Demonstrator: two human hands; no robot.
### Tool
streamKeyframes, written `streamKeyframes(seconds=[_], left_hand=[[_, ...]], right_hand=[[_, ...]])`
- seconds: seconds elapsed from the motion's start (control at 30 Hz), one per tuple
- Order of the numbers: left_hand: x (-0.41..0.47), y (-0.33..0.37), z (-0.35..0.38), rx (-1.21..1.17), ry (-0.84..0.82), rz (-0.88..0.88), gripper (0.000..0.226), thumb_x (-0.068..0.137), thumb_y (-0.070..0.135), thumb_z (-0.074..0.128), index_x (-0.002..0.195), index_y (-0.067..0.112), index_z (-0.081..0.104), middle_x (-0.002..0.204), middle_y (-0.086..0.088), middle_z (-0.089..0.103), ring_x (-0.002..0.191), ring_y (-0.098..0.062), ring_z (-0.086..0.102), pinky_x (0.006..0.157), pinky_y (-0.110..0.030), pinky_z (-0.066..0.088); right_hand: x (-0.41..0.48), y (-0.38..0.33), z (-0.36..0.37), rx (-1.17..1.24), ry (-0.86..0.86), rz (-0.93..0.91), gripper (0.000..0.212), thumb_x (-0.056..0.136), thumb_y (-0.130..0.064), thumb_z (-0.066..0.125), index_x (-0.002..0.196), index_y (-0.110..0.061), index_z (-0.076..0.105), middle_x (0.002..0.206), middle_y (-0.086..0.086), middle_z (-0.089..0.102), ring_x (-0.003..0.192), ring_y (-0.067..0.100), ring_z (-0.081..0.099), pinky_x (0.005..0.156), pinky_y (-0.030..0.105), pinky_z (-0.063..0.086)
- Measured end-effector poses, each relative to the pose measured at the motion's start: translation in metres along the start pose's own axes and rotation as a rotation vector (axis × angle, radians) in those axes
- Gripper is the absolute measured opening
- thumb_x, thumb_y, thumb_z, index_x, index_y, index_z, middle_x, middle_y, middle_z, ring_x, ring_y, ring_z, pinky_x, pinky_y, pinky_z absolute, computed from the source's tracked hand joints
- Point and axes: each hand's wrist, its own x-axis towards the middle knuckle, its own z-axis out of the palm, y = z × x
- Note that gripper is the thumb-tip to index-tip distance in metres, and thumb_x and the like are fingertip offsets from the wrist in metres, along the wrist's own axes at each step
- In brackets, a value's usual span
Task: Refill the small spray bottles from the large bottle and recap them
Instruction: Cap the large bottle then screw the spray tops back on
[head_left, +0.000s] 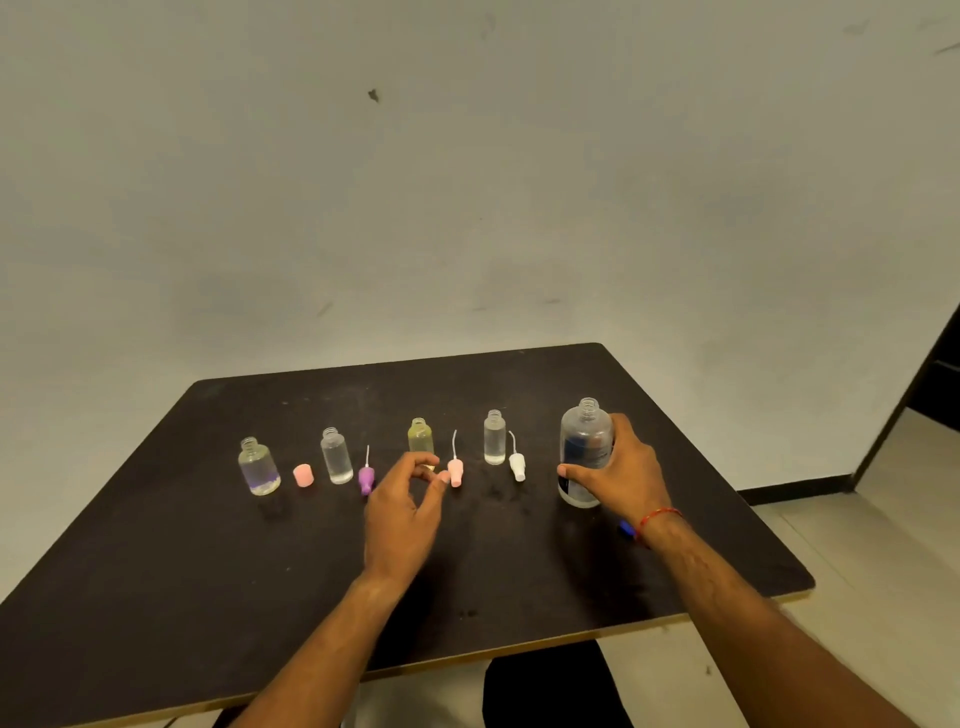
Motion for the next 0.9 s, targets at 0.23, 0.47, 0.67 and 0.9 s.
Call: streamKeyframes(seconds=[0.23,0.47,0.67,0.9], left_hand=[[-0.005,0.0,0.025,-0.018,-0.063,-0.009,0.016,0.094,0.03,0.072,0.107,0.036,0.066,0.091,0.017,0.069,0.055,0.004,0.052,0.059,-0.021,0.042],[-0.01,0.01,0.043,-0.029,-0.108,0.003,0.015,0.093,0.028,0.073,0.105,0.033,0.066,0.085,0.015,0.068,0.056,0.002,0.053,0.06,-0.018,0.042],[-0.008,0.024,0.072,-0.085,-0.195,-0.008,0.025,0.091,0.033,0.075,0.113,0.037,0.062,0.093,0.016,0.068,0.063,-0.001,0.057,0.063,-0.026,0.048],[-0.001,0.041,0.116,-0.088,-0.325,-0.035,0.063,0.084,0.043,0.081,0.138,0.033,0.051,0.13,0.017,0.059,0.115,-0.001,0.055,0.092,-0.022,0.044]], right_hand=[[0.003,0.016,0.0,0.021,0.022,0.01,0.08,0.061,-0.039,0.09,0.126,-0.025,0.046,0.124,0.004,0.063,0.109,0.026,0.063,0.095,0.046,0.054],[0.002,0.023,0.0,0.035,0.011,0.004,0.081,0.063,-0.041,0.089,0.129,-0.028,0.043,0.128,0.002,0.061,0.113,0.025,0.061,0.097,0.045,0.053],[-0.003,0.032,-0.011,0.016,-0.016,0.038,0.102,0.058,-0.046,0.09,0.14,-0.026,0.033,0.137,0.001,0.053,0.122,0.021,0.054,0.104,0.04,0.047],[-0.018,0.061,-0.025,-0.217,-0.111,0.208,0.072,0.067,-0.04,0.086,0.127,-0.018,0.053,0.119,0.002,0.058,0.103,0.016,0.058,0.089,0.029,0.051]])
